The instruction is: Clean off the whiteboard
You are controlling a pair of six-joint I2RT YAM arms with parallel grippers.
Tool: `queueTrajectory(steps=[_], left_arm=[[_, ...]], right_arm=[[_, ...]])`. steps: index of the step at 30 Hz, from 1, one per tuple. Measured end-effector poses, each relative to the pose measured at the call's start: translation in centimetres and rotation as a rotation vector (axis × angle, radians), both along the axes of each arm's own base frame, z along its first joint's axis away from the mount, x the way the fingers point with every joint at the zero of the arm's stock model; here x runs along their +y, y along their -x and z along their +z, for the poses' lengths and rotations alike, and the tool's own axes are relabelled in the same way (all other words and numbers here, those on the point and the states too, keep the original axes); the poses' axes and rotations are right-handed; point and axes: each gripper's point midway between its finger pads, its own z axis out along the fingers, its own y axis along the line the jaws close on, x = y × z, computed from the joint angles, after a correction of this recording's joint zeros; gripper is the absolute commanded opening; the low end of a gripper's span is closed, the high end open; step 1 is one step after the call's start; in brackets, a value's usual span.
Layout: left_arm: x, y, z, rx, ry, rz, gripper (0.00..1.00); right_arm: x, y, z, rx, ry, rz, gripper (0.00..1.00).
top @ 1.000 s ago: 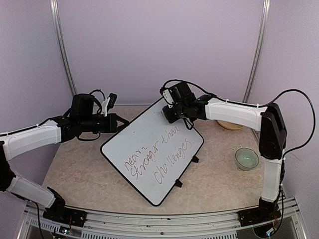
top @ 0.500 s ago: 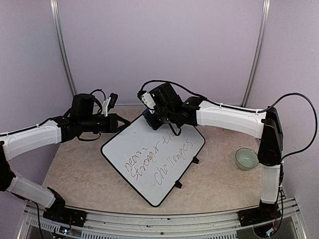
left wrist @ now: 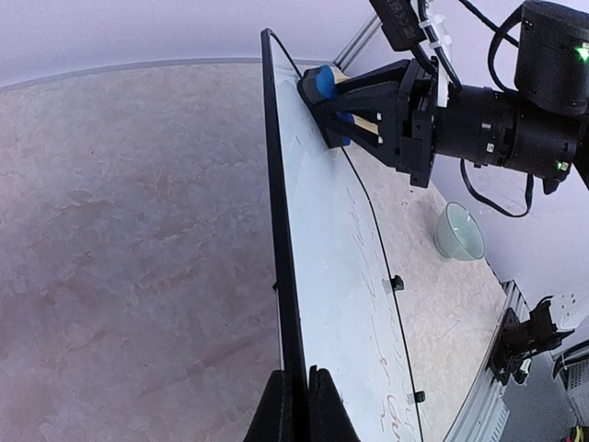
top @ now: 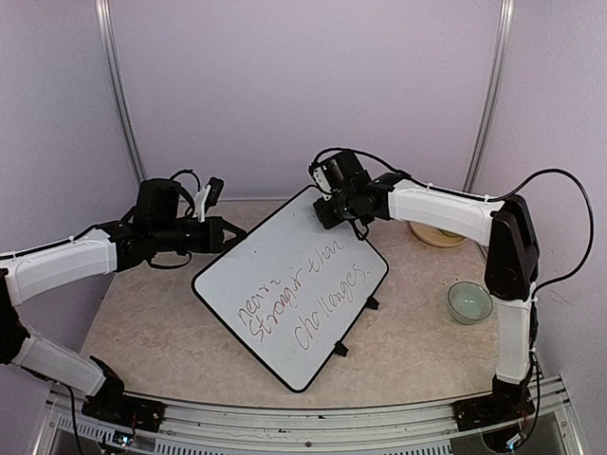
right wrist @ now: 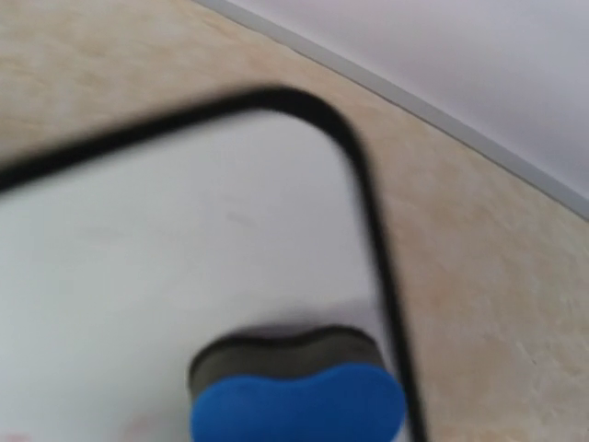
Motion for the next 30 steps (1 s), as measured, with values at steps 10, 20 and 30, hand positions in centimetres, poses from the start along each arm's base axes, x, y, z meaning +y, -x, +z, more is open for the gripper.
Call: queueTrajectory(steps=[10, 20, 30], left_arm=[[0.0, 0.1, -0.2, 0.007, -0.006, 0.002, 0.0], [0.1, 0.1, -0.3, 0.01, -0.009, 0.003, 0.0], [0.1, 0.1, -0.3, 0.01, -0.011, 0.001, 0.0]], right_arm=[[-0.8, -0.6, -0.9, 0.017, -0.022, -0.028, 0.21], [2.4, 3.0, -0.3, -0.016, 0.005, 0.084, 0.22], [7.4, 7.9, 1.2, -0.074, 0.023, 0.254, 0.23]])
